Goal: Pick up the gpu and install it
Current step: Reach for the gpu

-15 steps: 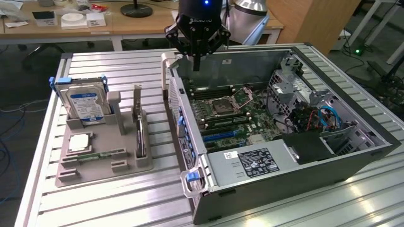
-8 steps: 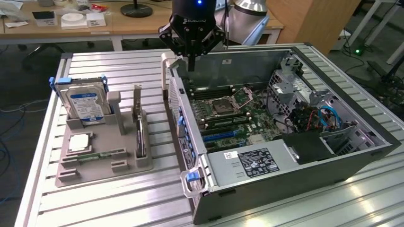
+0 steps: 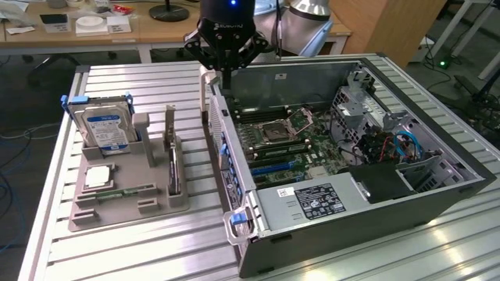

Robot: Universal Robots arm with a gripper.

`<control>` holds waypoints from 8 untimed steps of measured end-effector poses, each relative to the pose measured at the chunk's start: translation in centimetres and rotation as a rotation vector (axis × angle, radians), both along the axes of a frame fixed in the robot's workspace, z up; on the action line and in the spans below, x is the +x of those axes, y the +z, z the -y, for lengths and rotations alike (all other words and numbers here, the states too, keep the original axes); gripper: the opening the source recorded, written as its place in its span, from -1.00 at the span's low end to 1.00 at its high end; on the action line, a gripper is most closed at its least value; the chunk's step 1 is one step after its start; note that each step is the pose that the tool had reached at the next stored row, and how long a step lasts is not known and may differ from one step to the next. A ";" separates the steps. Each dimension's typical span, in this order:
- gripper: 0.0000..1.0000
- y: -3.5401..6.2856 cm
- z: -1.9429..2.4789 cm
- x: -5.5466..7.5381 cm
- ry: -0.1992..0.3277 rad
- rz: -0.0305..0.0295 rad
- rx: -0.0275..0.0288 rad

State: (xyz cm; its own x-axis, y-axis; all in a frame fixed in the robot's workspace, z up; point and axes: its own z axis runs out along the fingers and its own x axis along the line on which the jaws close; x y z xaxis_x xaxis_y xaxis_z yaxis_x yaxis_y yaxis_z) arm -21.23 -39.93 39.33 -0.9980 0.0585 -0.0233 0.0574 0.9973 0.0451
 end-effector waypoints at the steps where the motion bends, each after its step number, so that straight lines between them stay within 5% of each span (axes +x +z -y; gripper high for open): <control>1: -0.79 0.00 0.00 -0.2 0.002 0.0000 0.0000; 8: -0.79 0.00 0.01 -1.7 0.010 0.0000 0.0000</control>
State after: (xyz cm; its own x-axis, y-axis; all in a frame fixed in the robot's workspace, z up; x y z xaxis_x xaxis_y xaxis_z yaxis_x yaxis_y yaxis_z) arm -22.95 -39.94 39.33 -0.9986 0.0481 -0.0233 0.0471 0.9979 0.0451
